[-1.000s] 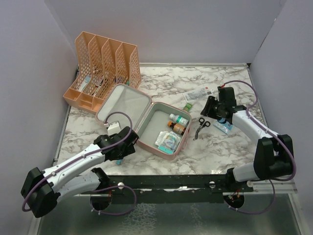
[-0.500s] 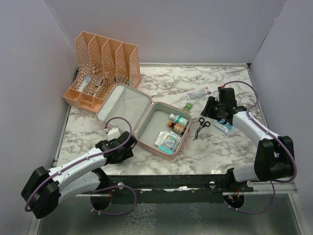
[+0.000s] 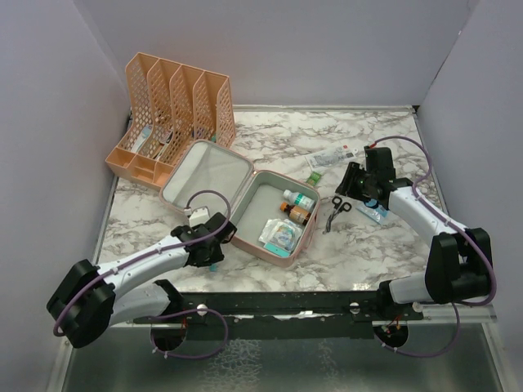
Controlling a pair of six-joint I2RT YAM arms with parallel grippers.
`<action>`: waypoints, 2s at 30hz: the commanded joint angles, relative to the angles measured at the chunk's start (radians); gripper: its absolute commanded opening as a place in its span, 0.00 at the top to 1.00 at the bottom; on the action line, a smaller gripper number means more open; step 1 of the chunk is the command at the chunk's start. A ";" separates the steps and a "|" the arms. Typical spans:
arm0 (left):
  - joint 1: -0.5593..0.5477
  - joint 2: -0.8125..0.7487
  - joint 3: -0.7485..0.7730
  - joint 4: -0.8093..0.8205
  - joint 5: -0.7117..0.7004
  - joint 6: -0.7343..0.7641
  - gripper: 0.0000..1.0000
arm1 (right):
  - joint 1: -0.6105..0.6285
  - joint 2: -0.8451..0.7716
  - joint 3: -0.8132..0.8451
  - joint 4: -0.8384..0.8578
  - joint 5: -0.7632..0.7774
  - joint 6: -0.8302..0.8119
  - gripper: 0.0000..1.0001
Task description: Organize the medicine kit
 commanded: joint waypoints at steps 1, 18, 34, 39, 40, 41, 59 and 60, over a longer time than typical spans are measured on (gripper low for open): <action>0.003 0.035 0.014 0.012 -0.026 0.045 0.68 | 0.001 -0.029 -0.014 0.012 0.008 0.005 0.55; 0.042 -0.062 0.108 -0.096 -0.003 0.066 0.89 | 0.001 -0.036 -0.013 0.014 0.007 0.013 0.55; 0.061 -0.323 0.339 -0.206 0.003 0.181 0.86 | 0.001 -0.063 -0.015 0.010 -0.013 0.028 0.56; 0.061 -0.262 0.409 0.044 0.110 0.473 0.86 | 0.001 -0.078 -0.025 0.006 -0.017 0.038 0.56; 0.061 -0.225 0.425 0.092 0.134 0.522 0.86 | 0.001 -0.082 -0.027 0.006 -0.020 0.040 0.56; 0.061 -0.184 0.444 0.131 0.155 0.560 0.86 | 0.001 -0.085 -0.029 0.005 -0.022 0.042 0.56; 0.063 0.484 0.702 0.268 0.320 0.984 0.87 | 0.001 -0.116 -0.065 0.001 -0.021 0.049 0.56; 0.063 0.515 0.714 0.256 0.277 0.990 0.87 | 0.001 -0.116 -0.068 0.005 -0.024 0.049 0.56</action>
